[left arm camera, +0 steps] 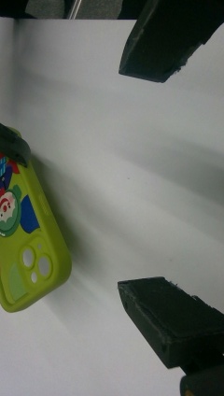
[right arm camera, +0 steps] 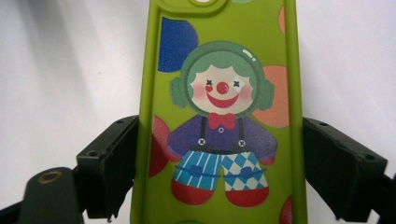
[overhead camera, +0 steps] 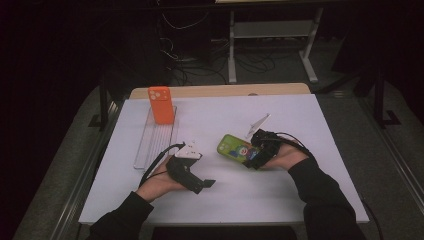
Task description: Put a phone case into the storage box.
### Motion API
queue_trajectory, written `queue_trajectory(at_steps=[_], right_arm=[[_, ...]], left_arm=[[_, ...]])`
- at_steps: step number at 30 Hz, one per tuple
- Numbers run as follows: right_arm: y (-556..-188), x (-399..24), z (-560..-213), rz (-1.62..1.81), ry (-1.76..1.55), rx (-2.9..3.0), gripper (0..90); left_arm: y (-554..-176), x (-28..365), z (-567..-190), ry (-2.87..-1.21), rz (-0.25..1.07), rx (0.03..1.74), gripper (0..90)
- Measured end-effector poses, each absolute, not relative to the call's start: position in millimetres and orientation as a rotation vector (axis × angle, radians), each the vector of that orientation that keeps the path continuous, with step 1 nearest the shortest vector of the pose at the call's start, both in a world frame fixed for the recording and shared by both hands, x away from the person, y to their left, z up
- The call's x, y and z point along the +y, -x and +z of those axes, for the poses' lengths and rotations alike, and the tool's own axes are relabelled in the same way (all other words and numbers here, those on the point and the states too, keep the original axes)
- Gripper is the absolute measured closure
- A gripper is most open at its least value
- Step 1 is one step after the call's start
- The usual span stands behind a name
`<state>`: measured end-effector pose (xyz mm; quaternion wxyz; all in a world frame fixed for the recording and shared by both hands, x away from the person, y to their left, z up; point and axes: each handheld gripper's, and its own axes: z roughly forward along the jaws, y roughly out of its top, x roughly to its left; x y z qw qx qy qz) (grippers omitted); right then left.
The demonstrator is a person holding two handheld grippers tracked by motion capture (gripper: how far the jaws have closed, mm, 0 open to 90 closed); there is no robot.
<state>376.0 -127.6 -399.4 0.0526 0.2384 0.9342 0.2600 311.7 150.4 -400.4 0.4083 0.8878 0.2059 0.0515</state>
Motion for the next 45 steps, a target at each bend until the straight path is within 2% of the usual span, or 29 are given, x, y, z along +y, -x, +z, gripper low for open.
queue_trajectory(at_steps=[11,20,37,42,45], right_arm=[[-377.0,-142.5,-382.4,0.822,-0.56,2.904,15.0],[-370.0,-132.0,-379.1,0.842,-0.353,2.985,15.0],[-345.2,-90.9,-378.6,0.82,-0.129,3.057,15.0],[-340.2,-83.8,-374.9,0.831,-0.078,3.055,14.9],[-338.2,-81.1,-373.4,0.834,-0.06,3.05,14.9]], left_arm=[[-328.3,142.9,-376.3,-2.269,0.129,0.408,0.0],[-341.3,136.9,-363.4,-2.29,0.127,0.259,0.0],[-331.2,124.4,-378.0,-2.392,0.052,0.067,0.0],[-328.4,117.5,-383.7,-2.444,0.058,0.034,0.0],[-326.1,116.1,-387.6,-2.436,0.023,0.083,0.0]])
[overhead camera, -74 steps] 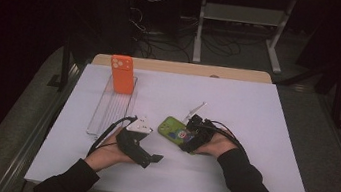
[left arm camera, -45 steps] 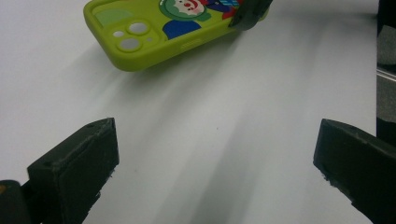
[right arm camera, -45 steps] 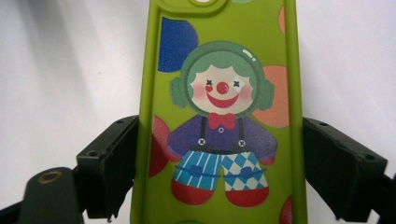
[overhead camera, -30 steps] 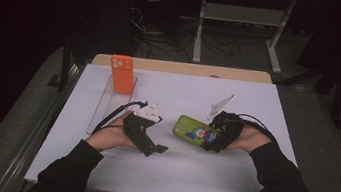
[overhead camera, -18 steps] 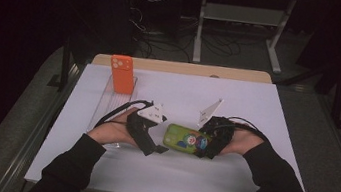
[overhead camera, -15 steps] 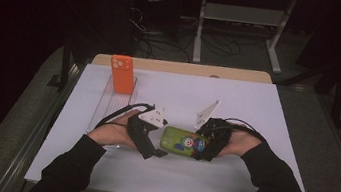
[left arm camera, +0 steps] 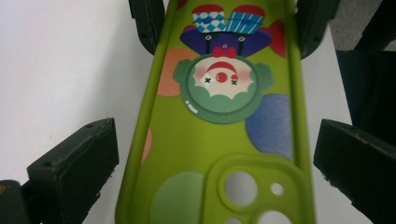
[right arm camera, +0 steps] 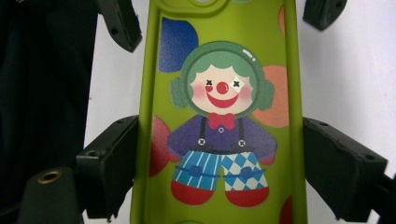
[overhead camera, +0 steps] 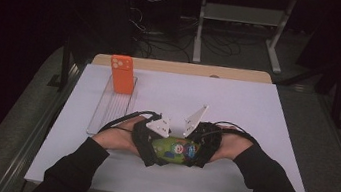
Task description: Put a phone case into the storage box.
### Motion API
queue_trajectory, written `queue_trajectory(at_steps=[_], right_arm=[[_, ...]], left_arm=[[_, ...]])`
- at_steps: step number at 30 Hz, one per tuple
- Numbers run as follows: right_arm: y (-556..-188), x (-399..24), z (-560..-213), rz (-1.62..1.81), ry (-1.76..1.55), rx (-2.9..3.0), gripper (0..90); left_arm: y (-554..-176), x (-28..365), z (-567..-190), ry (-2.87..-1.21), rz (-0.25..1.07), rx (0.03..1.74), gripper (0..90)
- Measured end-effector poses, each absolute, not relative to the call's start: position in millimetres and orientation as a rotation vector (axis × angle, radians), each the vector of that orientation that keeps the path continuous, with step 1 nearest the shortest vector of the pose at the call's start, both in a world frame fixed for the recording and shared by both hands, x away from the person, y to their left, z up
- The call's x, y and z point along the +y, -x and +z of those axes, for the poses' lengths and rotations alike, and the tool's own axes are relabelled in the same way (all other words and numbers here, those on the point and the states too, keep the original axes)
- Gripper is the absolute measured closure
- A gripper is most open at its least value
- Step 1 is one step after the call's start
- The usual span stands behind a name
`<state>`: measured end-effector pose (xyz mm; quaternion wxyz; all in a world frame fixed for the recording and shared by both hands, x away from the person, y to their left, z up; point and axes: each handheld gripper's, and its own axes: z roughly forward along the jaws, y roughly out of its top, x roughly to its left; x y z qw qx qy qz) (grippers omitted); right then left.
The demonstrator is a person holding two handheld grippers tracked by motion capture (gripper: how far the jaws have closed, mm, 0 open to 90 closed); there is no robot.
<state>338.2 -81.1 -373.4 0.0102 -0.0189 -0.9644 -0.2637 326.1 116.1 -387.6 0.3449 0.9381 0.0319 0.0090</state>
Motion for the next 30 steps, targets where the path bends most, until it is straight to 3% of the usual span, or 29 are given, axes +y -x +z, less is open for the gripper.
queue_trajectory(at_steps=[4,11,24,30], right_arm=[[-336.9,-79.0,-371.7,-0.828,0.047,-3.008,14.9],[-336.4,-79.2,-370.6,-0.833,0.041,-3.004,14.9],[-333.5,-81.5,-373.7,-0.874,0.02,-2.991,14.1],[-335.4,-87.4,-372.9,-0.943,0.108,-2.961,4.7]], left_arm=[[-327.3,116.4,-390.2,-2.437,0.006,0.08,0.3],[-327.7,117.8,-392.4,-2.429,-0.014,0.076,11.1],[-327.0,119.8,-391.6,-2.426,-0.055,0.06,15.0],[-325.3,122.0,-392.8,-2.42,-0.038,0.089,15.4]])
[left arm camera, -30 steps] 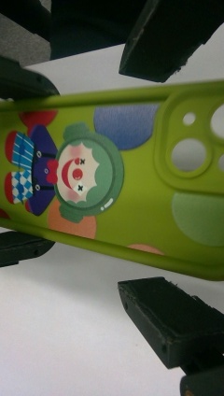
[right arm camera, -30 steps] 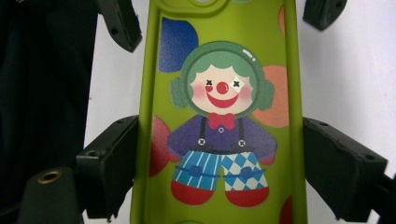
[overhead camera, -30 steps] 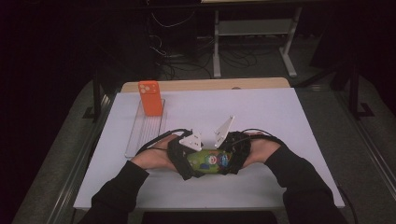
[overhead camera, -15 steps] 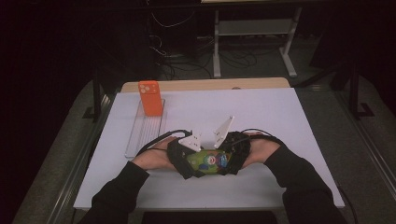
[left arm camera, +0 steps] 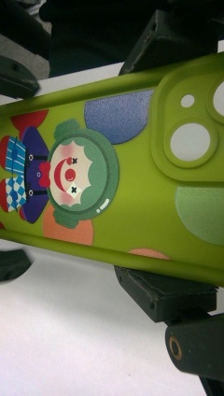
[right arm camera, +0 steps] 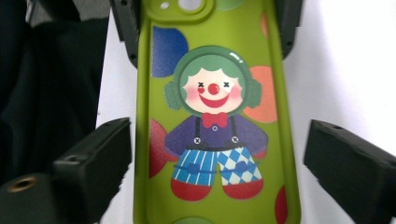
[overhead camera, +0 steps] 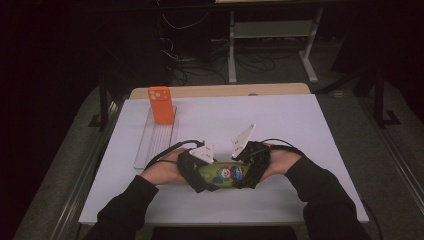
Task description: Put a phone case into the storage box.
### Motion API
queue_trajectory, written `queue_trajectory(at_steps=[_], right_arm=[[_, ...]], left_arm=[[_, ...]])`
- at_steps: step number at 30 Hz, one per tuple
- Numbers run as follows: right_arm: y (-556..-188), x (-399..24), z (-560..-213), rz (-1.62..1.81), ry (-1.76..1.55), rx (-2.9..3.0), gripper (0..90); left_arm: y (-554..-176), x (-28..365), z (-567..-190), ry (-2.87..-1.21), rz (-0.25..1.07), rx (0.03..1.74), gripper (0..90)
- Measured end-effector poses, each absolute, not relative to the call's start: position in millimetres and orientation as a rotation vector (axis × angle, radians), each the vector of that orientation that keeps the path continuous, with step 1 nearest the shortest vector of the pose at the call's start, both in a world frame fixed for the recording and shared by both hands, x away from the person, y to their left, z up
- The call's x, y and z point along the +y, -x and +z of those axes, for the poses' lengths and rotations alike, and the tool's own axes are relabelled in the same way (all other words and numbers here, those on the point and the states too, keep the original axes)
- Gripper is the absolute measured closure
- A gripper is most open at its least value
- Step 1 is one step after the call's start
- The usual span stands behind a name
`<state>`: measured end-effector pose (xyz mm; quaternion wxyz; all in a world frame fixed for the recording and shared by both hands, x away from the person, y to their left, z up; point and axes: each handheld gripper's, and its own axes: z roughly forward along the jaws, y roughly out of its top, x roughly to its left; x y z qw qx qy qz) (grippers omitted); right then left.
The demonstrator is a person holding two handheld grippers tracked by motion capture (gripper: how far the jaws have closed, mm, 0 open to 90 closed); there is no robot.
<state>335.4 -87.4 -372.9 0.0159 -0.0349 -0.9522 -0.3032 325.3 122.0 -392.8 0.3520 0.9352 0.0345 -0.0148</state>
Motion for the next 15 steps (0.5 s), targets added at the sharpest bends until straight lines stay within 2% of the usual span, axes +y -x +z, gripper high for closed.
queue_trajectory(at_steps=[4,15], right_arm=[[-339.5,-96.4,-370.9,-1.027,0.19,-2.942,0.0],[-346.5,-129.1,-376.4,-1.195,0.63,-2.929,0.0]], left_arm=[[-323.1,124.0,-397.1,-2.422,-0.014,0.154,15.4],[-327.6,129.3,-398.0,-2.393,0.104,0.388,15.3]])
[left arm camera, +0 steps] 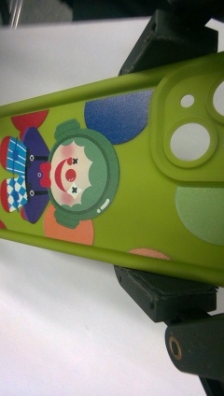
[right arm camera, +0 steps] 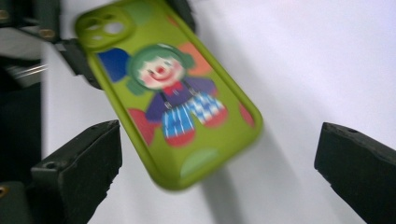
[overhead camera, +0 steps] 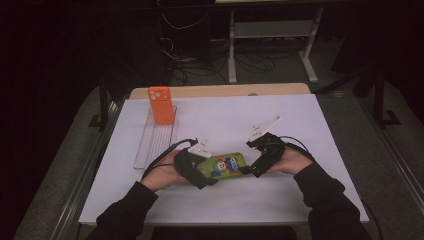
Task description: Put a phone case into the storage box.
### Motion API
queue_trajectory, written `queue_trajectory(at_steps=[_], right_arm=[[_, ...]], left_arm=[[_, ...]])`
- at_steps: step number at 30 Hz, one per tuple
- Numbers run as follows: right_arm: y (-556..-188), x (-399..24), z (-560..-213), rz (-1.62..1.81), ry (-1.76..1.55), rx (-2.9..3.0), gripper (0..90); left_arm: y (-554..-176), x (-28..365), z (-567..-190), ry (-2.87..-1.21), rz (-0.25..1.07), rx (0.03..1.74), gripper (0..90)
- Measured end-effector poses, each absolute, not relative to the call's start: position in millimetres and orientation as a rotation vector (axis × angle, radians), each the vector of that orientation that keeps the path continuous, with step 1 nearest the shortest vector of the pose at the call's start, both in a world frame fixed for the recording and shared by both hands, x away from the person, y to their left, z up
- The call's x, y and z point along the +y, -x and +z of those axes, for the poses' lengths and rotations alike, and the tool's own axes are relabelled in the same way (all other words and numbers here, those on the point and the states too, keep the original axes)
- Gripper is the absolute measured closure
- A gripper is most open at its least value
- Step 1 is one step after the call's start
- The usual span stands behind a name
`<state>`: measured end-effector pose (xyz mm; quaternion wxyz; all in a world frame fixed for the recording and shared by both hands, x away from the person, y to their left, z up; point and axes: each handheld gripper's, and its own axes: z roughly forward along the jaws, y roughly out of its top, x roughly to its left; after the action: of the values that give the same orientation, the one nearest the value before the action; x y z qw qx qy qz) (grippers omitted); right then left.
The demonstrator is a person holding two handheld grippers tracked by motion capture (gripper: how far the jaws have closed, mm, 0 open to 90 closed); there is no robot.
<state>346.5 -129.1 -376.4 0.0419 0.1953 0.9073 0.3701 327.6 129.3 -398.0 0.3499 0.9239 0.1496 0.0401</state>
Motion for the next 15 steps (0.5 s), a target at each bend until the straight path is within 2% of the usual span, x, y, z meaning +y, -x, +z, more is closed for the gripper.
queue_trajectory(at_steps=[4,15], right_arm=[[-343.8,-136.5,-379.0,1.186,-0.789,2.716,0.0],[-331.0,-144.2,-395.9,1.174,-0.984,2.542,0.0]], left_arm=[[-329.5,129.0,-398.8,-2.395,0.133,0.461,15.3],[-331.4,128.8,-400.2,-2.361,0.191,0.596,15.2]])
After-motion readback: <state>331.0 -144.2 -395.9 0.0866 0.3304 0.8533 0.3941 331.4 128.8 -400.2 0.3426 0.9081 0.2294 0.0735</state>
